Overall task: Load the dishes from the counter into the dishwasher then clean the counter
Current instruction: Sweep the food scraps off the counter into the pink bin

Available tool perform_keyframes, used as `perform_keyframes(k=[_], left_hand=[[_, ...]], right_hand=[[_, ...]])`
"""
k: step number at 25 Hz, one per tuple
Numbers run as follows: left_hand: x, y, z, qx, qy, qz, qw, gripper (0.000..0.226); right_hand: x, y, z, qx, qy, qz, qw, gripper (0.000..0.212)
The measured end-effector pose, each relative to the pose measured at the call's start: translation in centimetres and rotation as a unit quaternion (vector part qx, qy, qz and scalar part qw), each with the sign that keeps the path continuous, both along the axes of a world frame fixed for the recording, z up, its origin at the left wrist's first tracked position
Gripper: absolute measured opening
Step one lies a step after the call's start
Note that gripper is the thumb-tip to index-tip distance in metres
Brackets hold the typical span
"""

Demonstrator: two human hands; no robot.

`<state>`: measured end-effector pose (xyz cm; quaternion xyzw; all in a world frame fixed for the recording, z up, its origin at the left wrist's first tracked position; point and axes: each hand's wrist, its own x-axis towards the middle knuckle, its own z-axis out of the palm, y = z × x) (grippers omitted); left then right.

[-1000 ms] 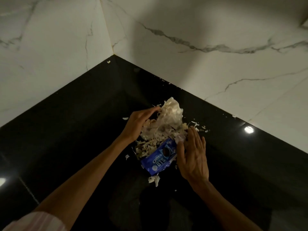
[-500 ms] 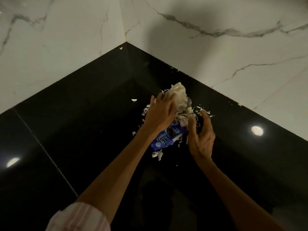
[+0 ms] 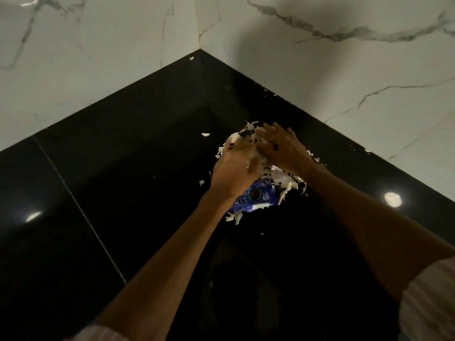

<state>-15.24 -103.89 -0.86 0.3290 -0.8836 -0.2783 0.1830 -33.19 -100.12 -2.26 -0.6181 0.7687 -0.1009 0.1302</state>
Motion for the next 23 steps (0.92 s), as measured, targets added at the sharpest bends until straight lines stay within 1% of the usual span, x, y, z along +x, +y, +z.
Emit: perform_keyframes(k=[1, 2, 3, 4, 5, 7, 8, 9, 11, 12, 14, 16, 18, 19, 20, 21, 22, 23], left_hand=[[1.3, 1.6, -0.2, -0.019, 0.04, 0.094, 0.995, 0.037], [2.6, 3.5, 0.0, 0.003, 0.068, 0.172, 0.983, 0.051], [3.7, 5.3, 0.0, 0.055, 0.081, 0.22, 0.971, 0.065], [4.3, 6.9, -0.1, 0.108, 0.072, 0.24, 0.962, 0.078], [4.4, 8.0, -0.3, 0.142, 0.053, 0.246, 0.957, 0.087], [3.5, 9.1, -0.7, 0.152, 0.035, 0.242, 0.958, 0.094], [2.9, 9.3, -0.9, 0.142, 0.027, 0.239, 0.96, 0.093], [2.4, 9.4, -1.2, 0.125, 0.015, 0.238, 0.963, 0.091], [1.5, 9.5, -1.8, 0.097, 0.001, 0.235, 0.967, 0.086], [1.0, 9.3, -1.9, 0.098, 0.006, 0.235, 0.967, 0.084], [0.0, 8.8, -2.0, 0.108, 0.032, 0.238, 0.965, 0.079], [-0.7, 8.4, -2.0, 0.112, 0.063, 0.238, 0.963, 0.069], [-1.4, 8.4, -2.2, 0.11, 0.072, 0.227, 0.965, 0.06], [-1.5, 8.5, -2.3, 0.109, 0.071, 0.221, 0.967, 0.059], [-1.5, 8.6, -2.4, 0.105, 0.076, 0.213, 0.968, 0.062], [-1.4, 8.8, -2.5, 0.1, 0.085, 0.205, 0.97, 0.067], [-1.3, 8.9, -2.6, 0.1, 0.1, 0.198, 0.97, 0.072], [-1.2, 8.9, -2.6, 0.106, 0.119, 0.195, 0.968, 0.072]], right_hand=[[-0.4, 0.3, 0.1, -0.006, -0.01, -0.01, 1.0, 0.051], [-0.7, 0.6, 0.3, 0.013, 0.01, 0.0, 1.0, 0.052], [-0.7, 0.8, 0.7, 0.037, 0.019, 0.009, 0.999, 0.054], [-1.0, 1.0, 0.9, 0.063, 0.033, 0.021, 0.997, 0.055], [-1.1, 1.4, 1.0, 0.055, 0.006, 0.015, 0.998, 0.054], [-0.8, 2.7, 0.8, -0.007, -0.078, -0.026, 0.997, 0.046], [-0.3, 3.6, 0.5, -0.036, -0.089, -0.033, 0.995, 0.044], [0.3, 4.4, 0.2, -0.047, -0.077, -0.036, 0.995, 0.045], [1.5, 5.9, -0.2, -0.051, -0.04, -0.028, 0.998, 0.047], [2.1, 6.3, -0.3, -0.053, -0.04, -0.026, 0.997, 0.05], [3.4, 7.2, -0.5, -0.06, -0.051, -0.019, 0.997, 0.057], [4.8, 7.7, -0.5, -0.067, -0.082, -0.025, 0.994, 0.063], [5.6, 8.1, -0.7, -0.093, -0.111, -0.045, 0.989, 0.06], [6.1, 8.3, -0.7, -0.114, -0.117, -0.052, 0.985, 0.055], [6.7, 8.5, -0.8, -0.143, -0.149, -0.072, 0.976, 0.047], [7.4, 8.7, -0.5, -0.162, -0.21, -0.108, 0.958, 0.036], [8.4, 8.9, 0.4, -0.175, -0.297, -0.149, 0.927, 0.026], [9.4, 8.8, 1.2, -0.175, -0.384, -0.18, 0.889, 0.027]])
